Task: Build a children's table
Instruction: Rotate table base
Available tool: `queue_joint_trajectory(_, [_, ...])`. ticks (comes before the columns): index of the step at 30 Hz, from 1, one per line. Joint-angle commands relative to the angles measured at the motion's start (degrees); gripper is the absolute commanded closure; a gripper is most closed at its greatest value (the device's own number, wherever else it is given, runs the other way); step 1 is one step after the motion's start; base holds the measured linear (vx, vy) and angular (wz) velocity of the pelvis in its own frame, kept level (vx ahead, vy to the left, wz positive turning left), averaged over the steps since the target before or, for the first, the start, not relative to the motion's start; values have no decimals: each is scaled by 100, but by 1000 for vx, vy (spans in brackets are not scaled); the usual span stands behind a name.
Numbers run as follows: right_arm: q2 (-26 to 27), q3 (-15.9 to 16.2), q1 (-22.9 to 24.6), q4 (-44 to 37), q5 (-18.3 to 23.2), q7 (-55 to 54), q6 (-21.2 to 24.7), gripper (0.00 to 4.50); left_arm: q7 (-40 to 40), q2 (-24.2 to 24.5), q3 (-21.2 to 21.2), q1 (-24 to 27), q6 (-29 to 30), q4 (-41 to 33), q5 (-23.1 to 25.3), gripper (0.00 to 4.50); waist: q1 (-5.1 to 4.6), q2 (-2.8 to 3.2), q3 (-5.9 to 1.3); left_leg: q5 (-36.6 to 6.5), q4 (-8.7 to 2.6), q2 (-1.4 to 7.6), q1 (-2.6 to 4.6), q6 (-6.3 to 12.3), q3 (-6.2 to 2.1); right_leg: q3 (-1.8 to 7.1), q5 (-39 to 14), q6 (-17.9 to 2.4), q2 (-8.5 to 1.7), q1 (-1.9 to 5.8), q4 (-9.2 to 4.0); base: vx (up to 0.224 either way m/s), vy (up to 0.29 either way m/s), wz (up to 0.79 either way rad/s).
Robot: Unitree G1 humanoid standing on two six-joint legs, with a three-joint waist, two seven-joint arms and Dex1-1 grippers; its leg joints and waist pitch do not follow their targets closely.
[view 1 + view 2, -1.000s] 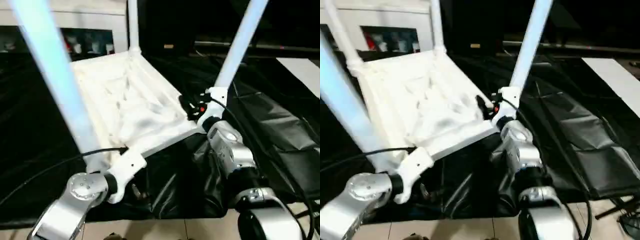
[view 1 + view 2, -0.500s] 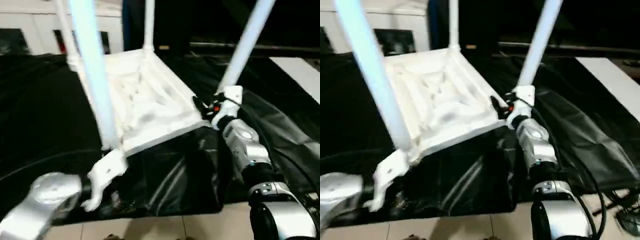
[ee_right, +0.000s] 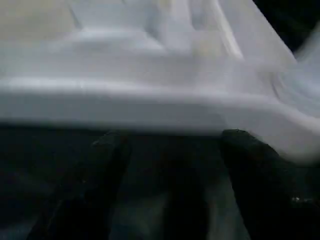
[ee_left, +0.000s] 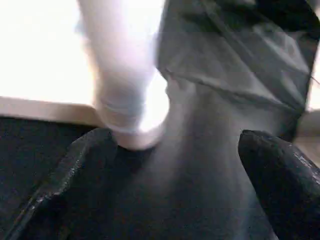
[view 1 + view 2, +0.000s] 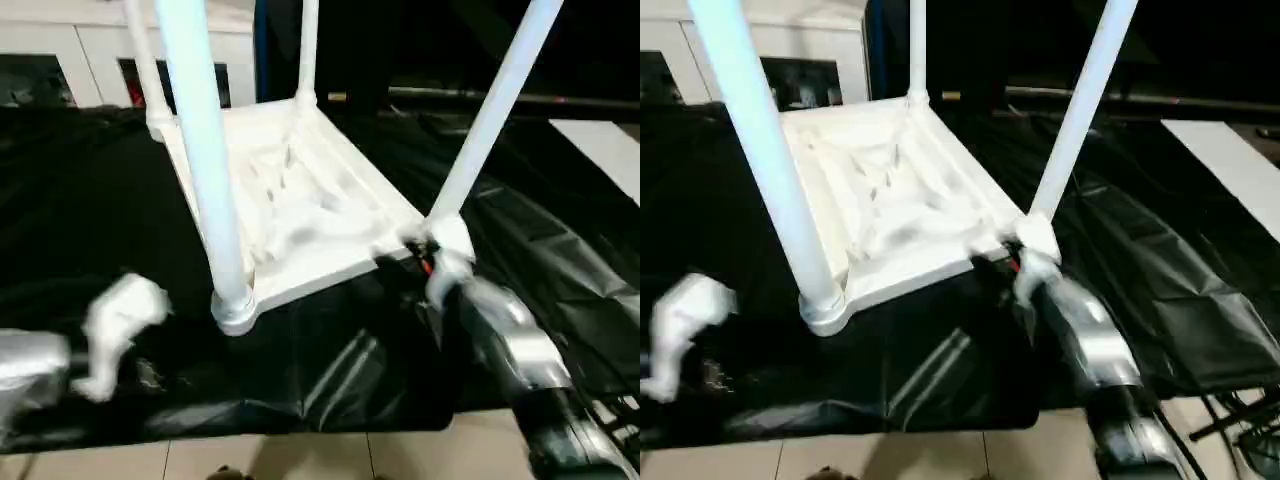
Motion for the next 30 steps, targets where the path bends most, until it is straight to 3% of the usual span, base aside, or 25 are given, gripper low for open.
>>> queue_joint_trajectory(1, [-110,-139,133,-302,-99,-183,189,134,27,-159,177,-99,-238,215,-127,4,-1,117,-272,-2556,-468,94,129,-243,-115,223,-2898,-534,-228,127,-572,0,0,0])
queue_joint_trajectory(4, [-115,-183,237,-310,-175,-400,303,134,92,-285,153,-255,-508,539,-83,4,-30,154,-273,-2594,-467,82,129,-273,-141,208,-3061,-476,-234,124,-594,0,0,0])
queue_joint_trajectory(7, [-56,-100,192,-263,-158,-376,236,134,162,-497,68,-460,-641,773,-174,4,-54,127,-269,-2709,-452,76,150,-265,-146,196,-3216,-433,-228,98,-622,0,0,0])
queue_joint_trajectory(8, [-44,-87,177,-247,-160,-376,231,134,176,-542,62,-499,-641,801,-210,4,-46,150,-272,-2757,-442,79,182,-268,-145,197,-3244,-443,-233,75,-640,0,0,0])
queue_joint_trajectory(11, [74,33,-9,9,-220,-403,226,134,403,-1090,34,-916,-574,1077,-564,4,-40,131,-285,-2773,-442,86,188,-295,-150,183,-3074,-565,-234,86,-618,0,0,0])
queue_joint_trajectory(13, [133,38,-94,133,-222,-409,194,134,574,-1317,0,-1065,-620,1174,-583,4,-42,108,-283,-2701,-452,91,139,-285,-155,191,-2967,-601,-243,121,-592,0,0,0])
queue_joint_trajectory(15, [201,24,-204,279,-187,-399,199,134,675,-1521,-67,-1164,-532,1124,-696,4,-23,116,-297,-2609,-435,93,160,-286,-142,203,-2869,-633,-251,116,-582,0,0,0])
queue_joint_trajectory(16, [225,33,-277,379,-217,-408,163,134,697,-1630,-120,-1202,-492,1056,-790,4,-35,80,-296,-2576,-437,94,138,-275,-136,205,-2847,-642,-247,128,-571,0,0,0])
queue_joint_trajectory(17, [252,49,-406,541,-258,-386,119,134,750,-1826,-211,-1267,-274,822,-1058,4,-16,86,-309,-2505,-433,101,143,-280,-132,209,-2795,-669,-258,132,-549,0,0,0])
queue_joint_trajectory(19, [269,51,-470,615,-271,-382,108,134,777,-1909,-252,-1301,-148,698,-1200,4,-12,93,-312,-2439,-433,111,134,-289,-128,214,-2638,-753,-256,142,-529,0,0,0])
queue_joint_trajectory(21, [377,-58,-641,710,-78,-268,194,134,828,-2050,-421,-1400,82,479,-1350,4,4,27,-332,-2193,-434,111,105,-224,-109,224,-2306,-805,-241,176,-485,0,0,0])
queue_joint_trajectory(23, [434,-168,-711,677,152,-161,292,134,819,-2095,-519,-1447,153,431,-1410,4,13,33,-335,-2061,-429,108,104,-179,-98,232,-2163,-806,-234,180,-461,0,0,0])
queue_joint_trajectory(24, [449,-277,-743,558,463,114,496,134,801,-2127,-662,-1486,222,375,-1433,4,14,28,-347,-1978,-421,110,109,-152,-88,238,-2027,-818,-226,192,-448,0,0,0])
queue_joint_trajectory(25, [449,-277,-743,558,463,114,496,134,801,-2127,-662,-1486,222,375,-1433,4,14,28,-347,-1978,-421,110,109,-152,-88,238,-2027,-818,-226,192,-448,0,0,0])
queue_joint_trajectory(27, [405,-288,-740,470,607,372,596,134,788,-2175,-799,-1512,304,277,-1476,4,36,42,-375,-1577,-416,116,70,-124,-83,239,-1507,-913,-231,248,-383,0,0,0])
queue_joint_trajectory(28, [375,-335,-750,469,769,575,853,134,803,-2256,-950,-1567,370,185,-1493,4,33,40,-372,-1518,-415,113,64,-118,-77,239,-1422,-940,-225,251,-378,0,0,0])
queue_joint_trajectory(29, [352,-352,-770,521,818,681,994,134,820,-2308,-1054,-1611,429,117,-1522,4,27,79,-369,-1530,-411,112,85,-114,-70,239,-1340,-994,-209,251,-380,0,0,0])
queue_joint_trajectory(30, [316,-300,-813,727,646,594,945,134,840,-2377,-1167,-1678,484,56,-1548,4,41,83,-382,-1446,-402,112,85,-113,-68,236,-1196,-1044,-208,263,-360,0,0,0])
